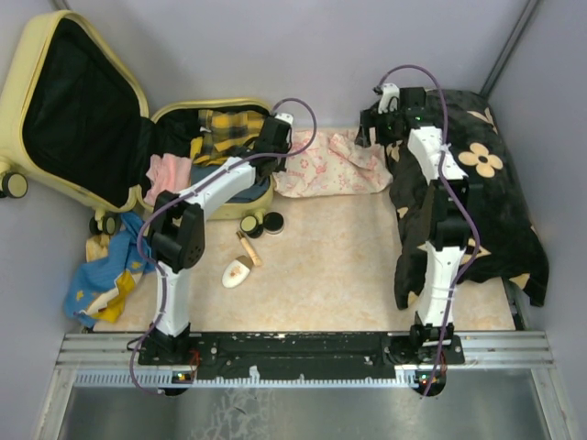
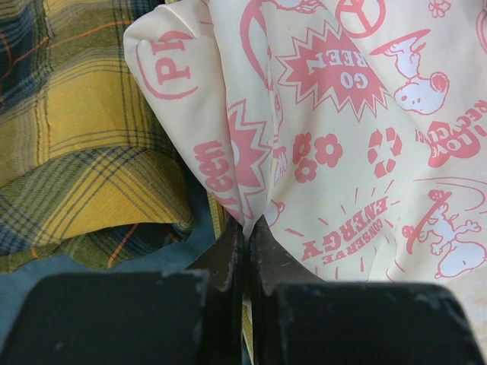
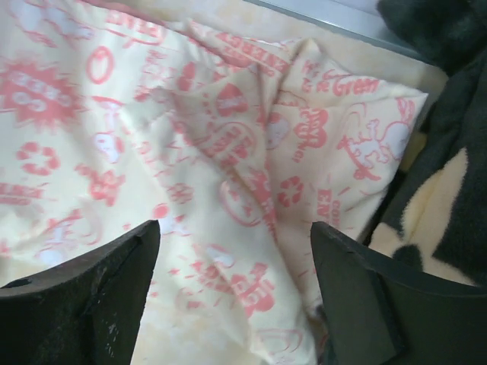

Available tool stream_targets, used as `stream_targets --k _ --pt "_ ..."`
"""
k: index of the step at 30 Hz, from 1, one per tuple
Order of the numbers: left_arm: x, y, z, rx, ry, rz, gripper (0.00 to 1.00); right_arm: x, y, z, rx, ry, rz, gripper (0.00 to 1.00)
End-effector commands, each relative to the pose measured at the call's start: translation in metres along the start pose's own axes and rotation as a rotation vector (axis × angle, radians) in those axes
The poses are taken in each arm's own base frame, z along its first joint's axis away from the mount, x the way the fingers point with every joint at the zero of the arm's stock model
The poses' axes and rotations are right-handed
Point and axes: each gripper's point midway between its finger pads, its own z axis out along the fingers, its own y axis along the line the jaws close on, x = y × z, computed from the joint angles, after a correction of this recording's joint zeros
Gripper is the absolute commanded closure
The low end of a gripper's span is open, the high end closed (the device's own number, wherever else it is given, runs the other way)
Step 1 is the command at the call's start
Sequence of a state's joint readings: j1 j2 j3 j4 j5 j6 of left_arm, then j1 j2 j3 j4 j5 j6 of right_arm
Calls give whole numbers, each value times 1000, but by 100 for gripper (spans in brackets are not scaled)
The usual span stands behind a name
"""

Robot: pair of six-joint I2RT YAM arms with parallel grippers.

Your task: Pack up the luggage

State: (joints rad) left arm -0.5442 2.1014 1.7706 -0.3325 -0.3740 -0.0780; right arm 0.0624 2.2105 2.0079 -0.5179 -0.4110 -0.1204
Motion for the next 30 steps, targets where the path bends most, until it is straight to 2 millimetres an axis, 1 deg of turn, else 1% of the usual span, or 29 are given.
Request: stream_targets --k 1,4,7,8,9,11,12,13,14,16,19,21,22,23,25,26,28,30 --pt "-40 39 -29 -89 -87 -5 100 -37 40 -32 -117 -130 -25 27" --pt "-43 42 -32 -89 -91 -6 100 -30 57 -28 -150 -136 -31 52" --pt "-44 45 -34 -91 -93 -7 100 -27 77 -21 -216 -131 -27 74" --pt "-44 46 -35 -92 -91 -7 100 -25 84 -18 -241 -124 -23 78" --pt "-44 47 -36 -93 -92 -8 100 -21 91 -15 -263 -111 -21 80" --pt "-44 49 -37 -97 -93 -8 100 -8 102 -6 -291 -74 -19 80" --pt "-44 50 -37 -98 -94 -6 100 0 104 -1 -297 -57 -13 79" --pt "-43 52 -37 -101 -94 -4 100 9 102 7 -291 -41 -3 78" --pt "-43 53 -38 -102 -95 -2 100 16 95 15 -258 -30 8 75" --pt "-41 55 -38 -105 -95 3 100 18 69 32 -166 -20 30 72" --pt "-38 58 -40 -108 -89 3 100 14 16 50 -1 -2 86 64" --pt "-37 60 -41 -111 -90 1 100 9 -14 51 89 3 112 61" --pt "-37 60 -41 -109 -90 1 100 4 -24 49 108 -9 121 58" --pt "-36 60 -41 -109 -89 1 100 -3 -28 47 110 -24 130 54" --pt "-36 60 -41 -108 -91 -1 100 -17 -27 37 85 -55 138 40" --pt "-35 60 -40 -107 -91 -1 100 -21 -25 32 72 -65 136 27" --pt "-37 60 -40 -108 -96 -4 100 -24 -22 21 61 -74 136 12" --pt "-38 60 -39 -108 -102 -5 100 -19 -25 13 86 -63 130 3"
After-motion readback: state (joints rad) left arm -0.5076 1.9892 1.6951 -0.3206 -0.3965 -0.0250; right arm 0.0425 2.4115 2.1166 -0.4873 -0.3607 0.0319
